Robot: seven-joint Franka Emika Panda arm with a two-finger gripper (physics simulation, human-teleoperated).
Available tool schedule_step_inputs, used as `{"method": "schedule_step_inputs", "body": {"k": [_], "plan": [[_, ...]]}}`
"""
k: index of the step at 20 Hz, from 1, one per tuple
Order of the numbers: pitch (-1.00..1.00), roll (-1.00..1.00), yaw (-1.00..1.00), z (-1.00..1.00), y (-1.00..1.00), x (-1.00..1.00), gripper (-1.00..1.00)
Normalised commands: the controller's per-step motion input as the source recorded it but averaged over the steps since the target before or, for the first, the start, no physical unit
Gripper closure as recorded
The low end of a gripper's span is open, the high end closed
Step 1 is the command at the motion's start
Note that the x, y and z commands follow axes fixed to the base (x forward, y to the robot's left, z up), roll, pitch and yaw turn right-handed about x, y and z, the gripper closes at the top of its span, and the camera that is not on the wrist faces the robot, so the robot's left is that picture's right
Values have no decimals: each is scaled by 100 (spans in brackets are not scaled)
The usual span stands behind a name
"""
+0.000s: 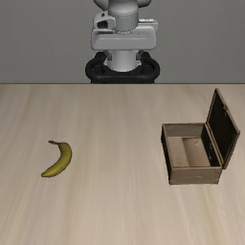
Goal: Pick up the banana and place it in the box
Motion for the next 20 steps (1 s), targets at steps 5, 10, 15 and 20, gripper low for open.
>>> {"method": "schedule_step_inputs", "body": {"k": [5, 10, 15, 20], "plan": [[0, 0, 0, 0, -100, 0, -100], [0, 0, 0, 0, -100, 0, -100], [0, 0, 0, 0, -100, 0, -100], [0, 0, 0, 0, -20, 80, -100]]}}
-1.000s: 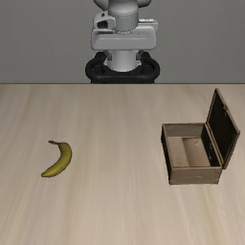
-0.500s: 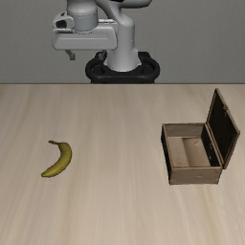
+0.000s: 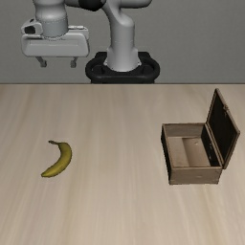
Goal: Pick up the banana and place it in the box
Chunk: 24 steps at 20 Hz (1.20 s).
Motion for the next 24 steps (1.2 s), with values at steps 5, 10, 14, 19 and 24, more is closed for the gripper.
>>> {"method": "schedule_step_inputs", "body": {"k": [5, 10, 14, 19, 24], "plan": [[0, 0, 0, 0, 0, 100, -100], [0, 0, 0, 0, 0, 100, -100], [0, 0, 0, 0, 25, 75, -100], [0, 0, 0, -80, 0, -20, -100], [0, 0, 0, -100, 0, 0, -100]]}}
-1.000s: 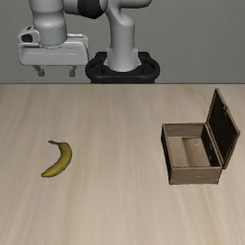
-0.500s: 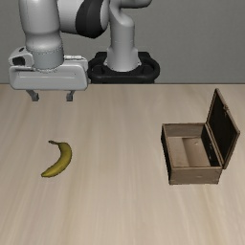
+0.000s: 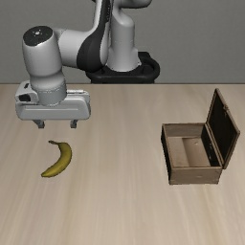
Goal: Pick up the banana and place it in the box
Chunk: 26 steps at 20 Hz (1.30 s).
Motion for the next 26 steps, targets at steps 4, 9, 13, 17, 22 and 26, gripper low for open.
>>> {"method": "schedule_step_inputs", "body": {"k": [4, 9, 13, 17, 22, 26], "plan": [[0, 0, 0, -100, 0, 0, -100], [0, 0, 0, -100, 0, 0, -100], [0, 0, 0, -100, 0, 0, -100], [0, 0, 0, 0, 0, 0, 100], [0, 0, 0, 0, 0, 0, 100], [0, 0, 0, 100, 0, 0, 100]]}}
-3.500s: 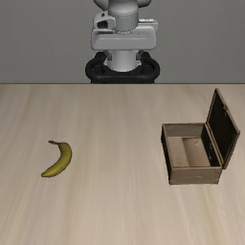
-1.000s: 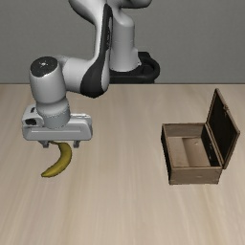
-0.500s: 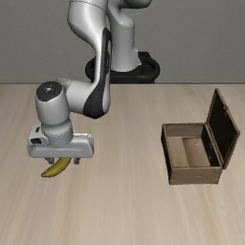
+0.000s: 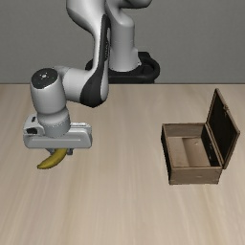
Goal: Pick up the banana and place it in the box
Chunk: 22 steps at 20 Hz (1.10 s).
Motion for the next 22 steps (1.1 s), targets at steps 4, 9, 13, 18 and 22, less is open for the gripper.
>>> {"method": "schedule_step_inputs", "body": {"k": [4, 9, 13, 18, 22], "plan": [[0, 0, 0, 100, 0, 0, 100], [0, 0, 0, 100, 0, 0, 100], [0, 0, 0, 100, 0, 0, 100], [0, 0, 0, 80, 20, 0, 100], [0, 0, 0, 0, 100, 0, 100]]}}
